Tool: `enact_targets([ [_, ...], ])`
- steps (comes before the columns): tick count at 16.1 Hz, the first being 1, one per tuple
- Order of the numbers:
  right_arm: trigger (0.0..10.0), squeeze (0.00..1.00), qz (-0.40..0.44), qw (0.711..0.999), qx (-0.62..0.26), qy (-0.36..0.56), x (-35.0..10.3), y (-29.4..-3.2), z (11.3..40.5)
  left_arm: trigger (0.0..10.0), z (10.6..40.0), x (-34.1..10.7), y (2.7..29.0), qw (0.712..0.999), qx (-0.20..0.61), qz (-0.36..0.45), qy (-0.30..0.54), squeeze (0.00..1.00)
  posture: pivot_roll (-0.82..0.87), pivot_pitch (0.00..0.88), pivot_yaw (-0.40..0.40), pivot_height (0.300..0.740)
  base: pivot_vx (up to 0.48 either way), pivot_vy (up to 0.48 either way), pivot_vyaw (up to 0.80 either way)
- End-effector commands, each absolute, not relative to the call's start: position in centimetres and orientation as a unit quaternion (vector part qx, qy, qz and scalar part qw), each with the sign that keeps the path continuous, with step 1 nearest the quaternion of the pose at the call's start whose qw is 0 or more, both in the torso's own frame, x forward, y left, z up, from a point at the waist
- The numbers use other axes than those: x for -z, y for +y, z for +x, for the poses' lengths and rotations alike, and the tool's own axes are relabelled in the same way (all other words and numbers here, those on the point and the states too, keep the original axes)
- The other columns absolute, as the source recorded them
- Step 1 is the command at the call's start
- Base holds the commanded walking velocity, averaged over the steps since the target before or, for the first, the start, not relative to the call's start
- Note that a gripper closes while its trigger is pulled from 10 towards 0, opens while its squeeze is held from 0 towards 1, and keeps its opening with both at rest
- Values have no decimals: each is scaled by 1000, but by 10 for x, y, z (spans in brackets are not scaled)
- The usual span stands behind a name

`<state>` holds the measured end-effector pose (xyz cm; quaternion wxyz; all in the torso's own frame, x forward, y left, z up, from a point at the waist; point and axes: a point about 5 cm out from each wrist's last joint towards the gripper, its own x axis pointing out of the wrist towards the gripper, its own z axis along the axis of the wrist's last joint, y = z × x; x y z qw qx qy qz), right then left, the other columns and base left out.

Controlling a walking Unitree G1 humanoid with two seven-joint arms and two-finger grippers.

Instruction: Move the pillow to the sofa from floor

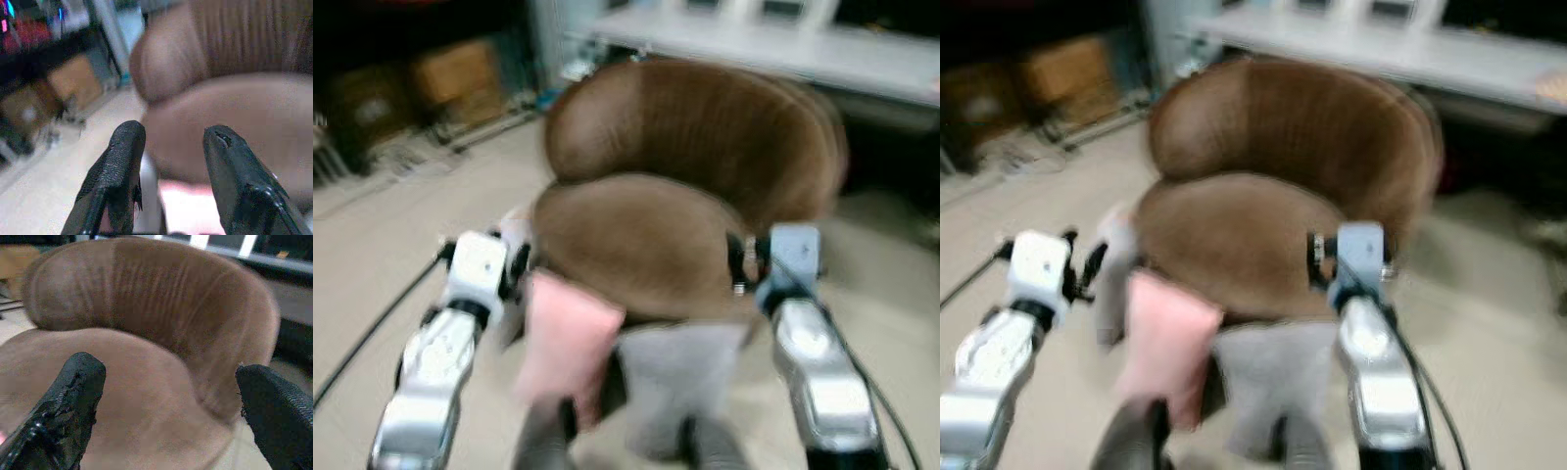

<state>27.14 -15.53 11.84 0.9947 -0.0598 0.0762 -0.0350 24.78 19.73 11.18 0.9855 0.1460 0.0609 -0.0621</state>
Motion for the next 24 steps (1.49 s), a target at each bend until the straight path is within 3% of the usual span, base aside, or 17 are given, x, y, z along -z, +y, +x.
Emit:
enact_targets([
  [1,10000,0,-60,995,29,77,-119,-152,271,10000,252,-119,200,985,57,153,49,0,-73,0,12,579,0,0,0],
  [6,10000,0,-66,994,15,82,-119,-149,274,10000,250,-122,208,988,46,142,45,0,-59,0,-11,555,0,0,0],
  [8,10000,0,-67,994,14,80,-119,-148,274,10000,249,-121,208,989,50,134,45,75,-59,0,-13,555,0,0,0],
  [24,10000,0,-70,993,19,88,-114,-150,274,10000,252,-123,209,986,62,148,39,24,-49,0,-14,555,250,0,0],
])
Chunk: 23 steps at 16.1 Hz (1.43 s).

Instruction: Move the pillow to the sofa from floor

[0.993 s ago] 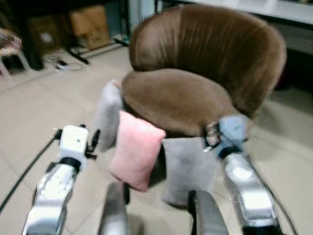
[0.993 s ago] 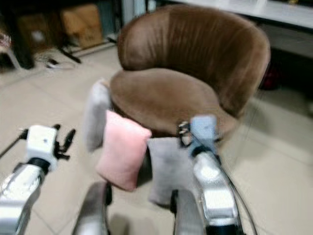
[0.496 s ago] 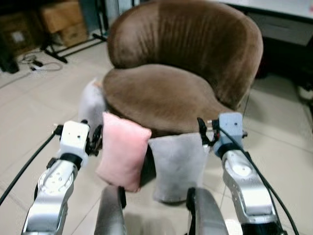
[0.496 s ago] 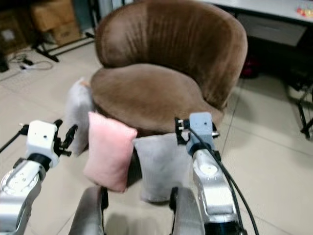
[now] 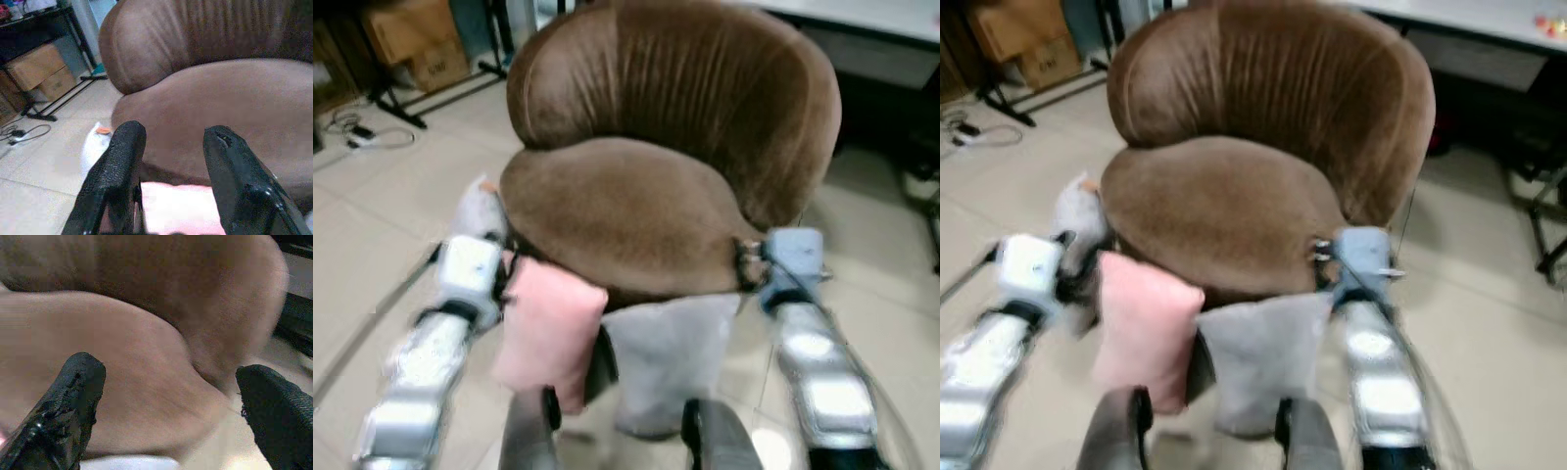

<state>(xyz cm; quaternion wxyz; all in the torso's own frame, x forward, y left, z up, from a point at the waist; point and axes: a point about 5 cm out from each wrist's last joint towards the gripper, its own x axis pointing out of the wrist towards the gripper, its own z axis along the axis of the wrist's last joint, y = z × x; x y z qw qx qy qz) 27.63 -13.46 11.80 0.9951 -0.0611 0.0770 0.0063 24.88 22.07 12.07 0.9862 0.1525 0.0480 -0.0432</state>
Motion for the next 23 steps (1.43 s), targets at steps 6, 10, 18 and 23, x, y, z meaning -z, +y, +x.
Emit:
enact_targets([
  [6,10000,0,-74,992,-10,105,-108,-153,276,10000,252,-119,207,982,70,169,46,0,-43,0,-15,535,0,0,0],
  [10,10000,0,-75,992,-9,106,-108,-154,278,10000,254,-119,209,980,73,176,49,0,-49,0,-5,505,0,0,0],
  [18,10000,0,-75,990,-11,123,-101,-148,273,10000,254,-118,208,978,83,182,55,0,-46,0,2,415,0,0,0],
  [23,10000,1000,-49,989,-54,126,-99,-141,272,10000,251,-119,210,977,85,188,58,0,-40,0,6,395,0,0,0],
])
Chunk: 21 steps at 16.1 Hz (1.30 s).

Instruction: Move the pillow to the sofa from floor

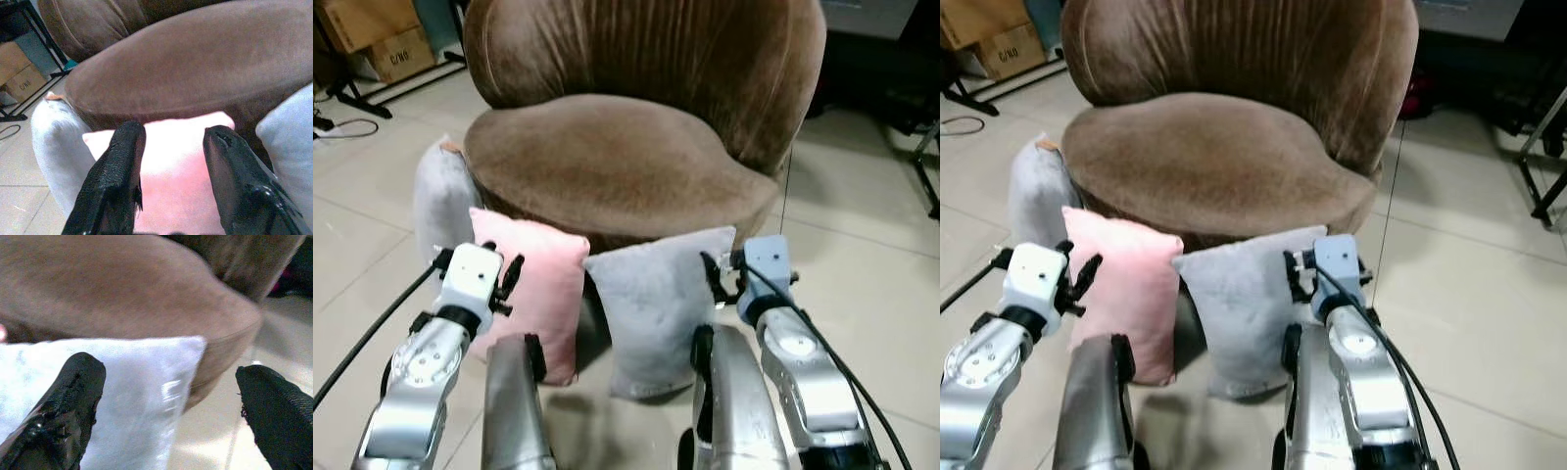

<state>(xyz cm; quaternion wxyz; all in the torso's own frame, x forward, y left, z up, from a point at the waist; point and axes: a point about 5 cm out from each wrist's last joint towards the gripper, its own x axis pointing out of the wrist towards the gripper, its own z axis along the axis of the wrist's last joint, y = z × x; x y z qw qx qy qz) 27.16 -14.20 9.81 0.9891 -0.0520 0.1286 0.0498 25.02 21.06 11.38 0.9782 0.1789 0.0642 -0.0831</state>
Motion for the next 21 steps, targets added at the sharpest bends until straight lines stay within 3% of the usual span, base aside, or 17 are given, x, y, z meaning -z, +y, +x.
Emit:
enact_targets([
  [1,10000,1000,-34,990,-70,114,-103,-138,272,10000,249,-119,211,976,87,189,59,0,-43,0,12,395,0,0,0],
  [5,10000,1000,-77,978,-143,130,-99,-128,288,10000,247,-118,209,970,125,199,68,0,-67,0,45,395,0,0,0],
  [9,10000,1000,-33,966,-179,182,-91,-112,324,10000,240,-123,212,965,145,204,72,0,-44,0,38,395,0,0,0],
  [13,10000,1000,-26,958,-181,223,-77,-96,340,10000,233,-129,211,963,163,202,77,0,-23,9,35,395,0,0,0],
  [14,10000,0,-36,950,-185,249,-67,-88,341,10000,227,-132,208,959,185,195,84,0,-7,43,34,395,0,0,0],
  [17,10000,0,-144,942,-128,275,-51,-91,341,10000,216,-136,206,953,211,194,97,0,5,82,30,395,0,0,0],
  [20,10000,0,-169,939,-82,289,-43,-95,338,10000,205,-135,201,946,242,179,119,0,11,110,26,395,0,0,0],
  [21,0,0,-161,938,-81,295,-41,-93,337,10000,199,-133,195,936,277,171,138,0,8,115,29,395,0,0,0],
])
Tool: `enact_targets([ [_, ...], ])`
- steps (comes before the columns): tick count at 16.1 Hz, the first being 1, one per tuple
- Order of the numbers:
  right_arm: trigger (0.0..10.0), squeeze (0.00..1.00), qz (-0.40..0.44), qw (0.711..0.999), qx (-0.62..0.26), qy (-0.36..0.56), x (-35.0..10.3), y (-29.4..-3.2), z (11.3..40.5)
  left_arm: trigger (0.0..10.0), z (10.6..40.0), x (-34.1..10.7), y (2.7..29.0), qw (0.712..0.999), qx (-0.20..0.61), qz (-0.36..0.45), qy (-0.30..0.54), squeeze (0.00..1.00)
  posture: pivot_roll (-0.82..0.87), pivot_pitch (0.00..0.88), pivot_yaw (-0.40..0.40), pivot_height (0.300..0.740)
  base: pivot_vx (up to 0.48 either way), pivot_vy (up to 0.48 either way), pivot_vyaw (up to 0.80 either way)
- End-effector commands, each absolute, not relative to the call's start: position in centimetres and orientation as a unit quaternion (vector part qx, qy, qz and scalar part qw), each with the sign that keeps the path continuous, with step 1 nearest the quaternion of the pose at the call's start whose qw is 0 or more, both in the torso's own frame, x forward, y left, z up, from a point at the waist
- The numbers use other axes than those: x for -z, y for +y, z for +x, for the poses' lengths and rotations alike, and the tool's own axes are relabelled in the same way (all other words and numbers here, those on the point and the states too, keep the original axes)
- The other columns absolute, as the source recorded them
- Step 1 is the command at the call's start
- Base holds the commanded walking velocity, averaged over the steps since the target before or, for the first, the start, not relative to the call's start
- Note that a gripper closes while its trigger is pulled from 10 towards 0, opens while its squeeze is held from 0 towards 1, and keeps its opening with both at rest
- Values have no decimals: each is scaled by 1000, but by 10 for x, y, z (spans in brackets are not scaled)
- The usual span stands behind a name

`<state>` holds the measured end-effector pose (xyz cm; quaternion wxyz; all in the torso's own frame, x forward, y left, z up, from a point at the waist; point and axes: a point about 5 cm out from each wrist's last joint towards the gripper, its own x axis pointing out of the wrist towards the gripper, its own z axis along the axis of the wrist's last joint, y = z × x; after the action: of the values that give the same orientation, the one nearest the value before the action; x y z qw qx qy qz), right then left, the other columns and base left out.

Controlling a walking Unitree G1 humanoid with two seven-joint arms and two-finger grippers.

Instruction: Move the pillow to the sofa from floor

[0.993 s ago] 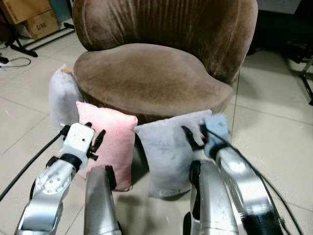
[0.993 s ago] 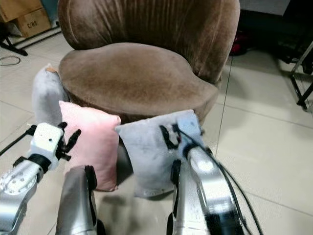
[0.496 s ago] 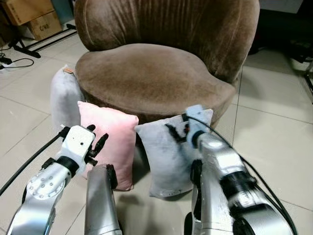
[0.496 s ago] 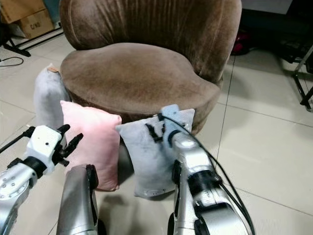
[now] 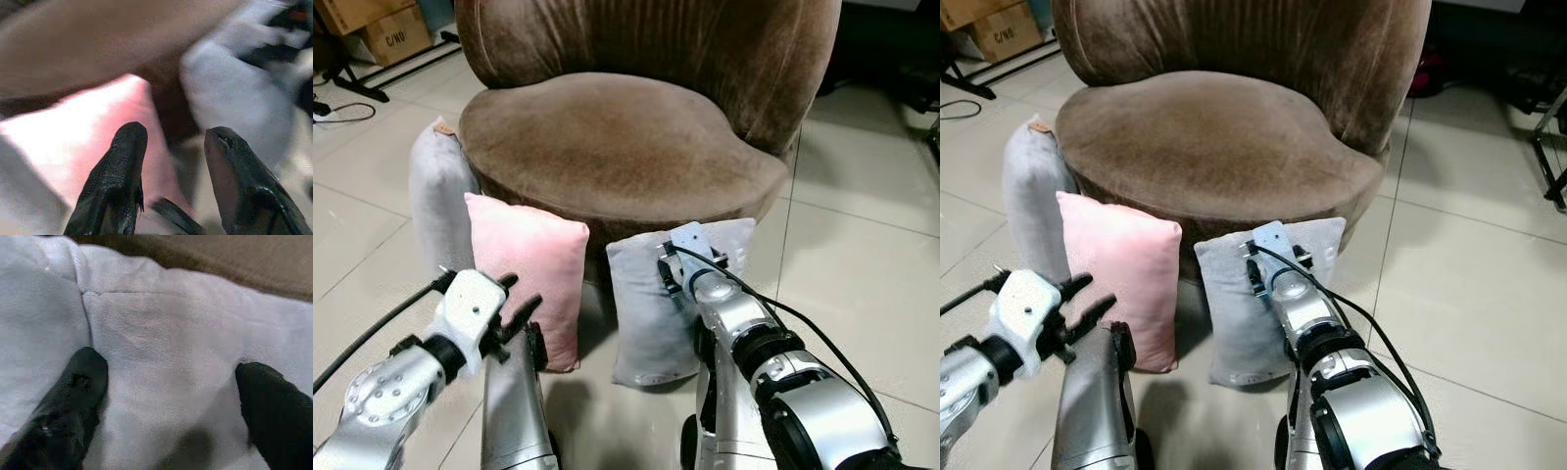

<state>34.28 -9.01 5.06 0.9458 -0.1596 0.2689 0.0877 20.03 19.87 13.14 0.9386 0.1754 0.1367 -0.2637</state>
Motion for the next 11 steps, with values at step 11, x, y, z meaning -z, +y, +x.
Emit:
enact_targets([
  [11,0,0,-137,939,-94,301,-38,-83,336,10000,185,-130,181,912,339,155,174,0,3,107,34,395,0,0,0],
])
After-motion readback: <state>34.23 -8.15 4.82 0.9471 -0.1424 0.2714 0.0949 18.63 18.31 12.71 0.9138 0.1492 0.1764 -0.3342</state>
